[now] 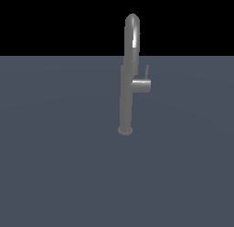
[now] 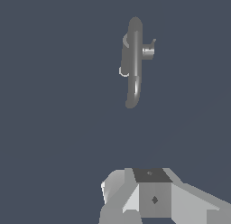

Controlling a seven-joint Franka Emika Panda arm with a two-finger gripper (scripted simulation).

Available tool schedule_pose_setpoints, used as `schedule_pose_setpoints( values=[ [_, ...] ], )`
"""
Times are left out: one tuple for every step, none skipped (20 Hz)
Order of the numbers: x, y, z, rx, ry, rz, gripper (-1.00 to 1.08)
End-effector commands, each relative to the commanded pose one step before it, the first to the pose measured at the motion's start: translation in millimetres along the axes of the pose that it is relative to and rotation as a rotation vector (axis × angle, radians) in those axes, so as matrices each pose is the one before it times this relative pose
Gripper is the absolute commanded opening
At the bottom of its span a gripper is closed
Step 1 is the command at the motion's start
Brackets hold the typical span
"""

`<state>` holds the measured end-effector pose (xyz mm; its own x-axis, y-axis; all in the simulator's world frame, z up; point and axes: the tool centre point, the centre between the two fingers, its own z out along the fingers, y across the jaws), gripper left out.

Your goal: Turn on the faucet by rotating a designated handle.

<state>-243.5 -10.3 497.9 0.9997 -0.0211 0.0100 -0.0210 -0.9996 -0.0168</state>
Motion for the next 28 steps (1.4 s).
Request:
schedule_pose_setpoints(
  values=[
    [5.23, -0.21, 0.25, 0.01432, -0.01492, 0.01532, -1.0],
    [2.69, -0.13, 0.05, 0.00743, -0.00754, 0.00789, -1.0],
    [2.96, -0.15, 0.05, 0.00818, -0.00829, 0.00868, -1.0],
    [3.24, -0.16, 0.06, 0.00894, -0.00907, 0.00949, -1.0],
    [3.51, -0.17, 0.06, 0.00971, -0.00984, 0.0103, -1.0],
    [3.8, -0.18, 0.06, 0.0105, -0.01064, 0.01113, -1.0],
    [4.09, -0.19, 0.07, 0.0113, -0.01145, 0.01198, -1.0],
    [4.38, -0.21, 0.07, 0.01211, -0.01227, 0.01284, -1.0],
    [4.68, -0.22, 0.08, 0.01294, -0.01311, 0.01371, -1.0],
    [4.98, -0.23, 0.08, 0.01379, -0.01396, 0.0146, -1.0],
    [5.28, -0.24, 0.08, 0.01461, -0.01478, 0.01546, -1.0],
    [5.39, -0.24, 0.08, 0.01493, -0.01509, 0.01578, -1.0],
    [5.43, -0.24, 0.07, 0.01505, -0.0152, 0.01589, -1.0],
    [5.47, -0.24, 0.07, 0.01518, -0.01532, 0.01601, -1.0],
    [5.51, -0.25, 0.07, 0.0153, -0.01542, 0.01612, -1.0],
    [5.55, -0.25, 0.06, 0.01543, -0.01554, 0.01623, -1.0],
    [5.6, -0.24, 0.06, 0.01555, -0.01565, 0.01635, -1.0],
    [5.63, -0.25, 0.05, 0.01567, -0.01575, 0.01645, -1.0],
    [5.67, -0.25, 0.05, 0.0158, -0.01586, 0.01655, -1.0],
    [5.71, -0.24, 0.04, 0.01593, -0.01597, 0.01666, -1.0],
    [5.74, -0.25, 0.04, 0.01604, -0.01607, 0.01675, -1.0],
    [5.79, -0.25, 0.04, 0.01617, -0.01619, 0.01686, -1.0],
    [5.82, -0.25, 0.03, 0.0163, -0.01629, 0.01695, -1.0],
    [5.86, -0.25, 0.03, 0.01643, -0.01641, 0.01706, -1.0],
    [5.9, -0.25, 0.02, 0.01655, -0.01652, 0.01715, -1.0],
    [5.94, -0.25, 0.02, 0.01669, -0.01664, 0.01726, -1.0],
    [5.98, -0.24, 0.01, 0.01683, -0.01676, 0.01737, -1.0],
    [6.02, -0.24, 0.01, 0.01697, -0.01689, 0.01748, -1.0]
  ],
)
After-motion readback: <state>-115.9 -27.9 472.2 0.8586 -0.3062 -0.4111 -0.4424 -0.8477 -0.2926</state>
